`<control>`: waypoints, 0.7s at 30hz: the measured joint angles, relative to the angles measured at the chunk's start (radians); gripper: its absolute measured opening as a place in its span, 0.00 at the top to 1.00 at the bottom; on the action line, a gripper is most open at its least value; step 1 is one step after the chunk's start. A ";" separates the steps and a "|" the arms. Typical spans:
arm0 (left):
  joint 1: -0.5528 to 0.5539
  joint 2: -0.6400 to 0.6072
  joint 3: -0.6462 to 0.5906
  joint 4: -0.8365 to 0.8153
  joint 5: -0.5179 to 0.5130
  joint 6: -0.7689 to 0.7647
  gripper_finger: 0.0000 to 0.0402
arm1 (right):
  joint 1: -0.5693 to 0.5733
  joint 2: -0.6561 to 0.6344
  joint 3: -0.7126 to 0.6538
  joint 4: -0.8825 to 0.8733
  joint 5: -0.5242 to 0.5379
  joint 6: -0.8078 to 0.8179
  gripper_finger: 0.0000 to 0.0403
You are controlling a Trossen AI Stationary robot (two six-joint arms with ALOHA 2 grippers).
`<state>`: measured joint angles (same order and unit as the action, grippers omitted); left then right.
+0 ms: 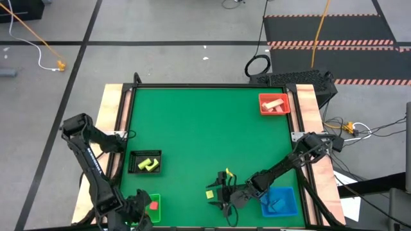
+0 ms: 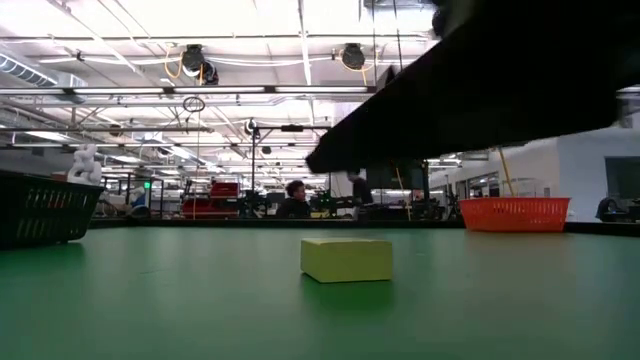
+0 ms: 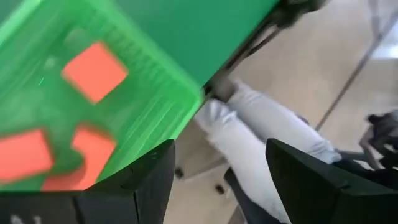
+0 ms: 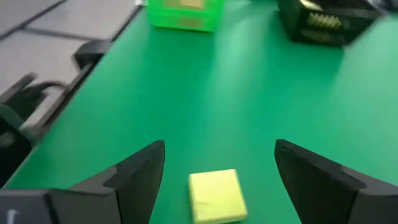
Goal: Sort & place blocks by color
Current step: Put the yellow wooden block into the black basket
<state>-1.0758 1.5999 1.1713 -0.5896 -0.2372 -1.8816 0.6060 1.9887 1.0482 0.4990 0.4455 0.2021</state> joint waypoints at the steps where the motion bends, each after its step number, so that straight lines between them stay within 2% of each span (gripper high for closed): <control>1: 0.004 -0.006 0.000 0.012 -0.024 0.030 0.37 | -0.010 0.007 -0.001 0.006 0.000 0.036 0.27; 8: 0.028 -0.029 0.000 0.122 -0.222 0.218 0.37 | -0.038 0.056 -0.002 0.008 -0.042 0.104 0.27; 16: 0.066 -0.030 0.000 0.200 -0.283 0.373 0.37 | -0.037 0.071 -0.002 -0.036 -0.058 0.152 0.28; 21: 0.092 -0.030 0.000 0.201 -0.315 0.460 0.37 | -0.038 0.070 -0.002 -0.041 -0.106 0.189 0.39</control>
<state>-0.9840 1.5700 1.1713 -0.3889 -0.5518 -1.4214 0.5684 2.0586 1.0458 0.4580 0.3392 0.3914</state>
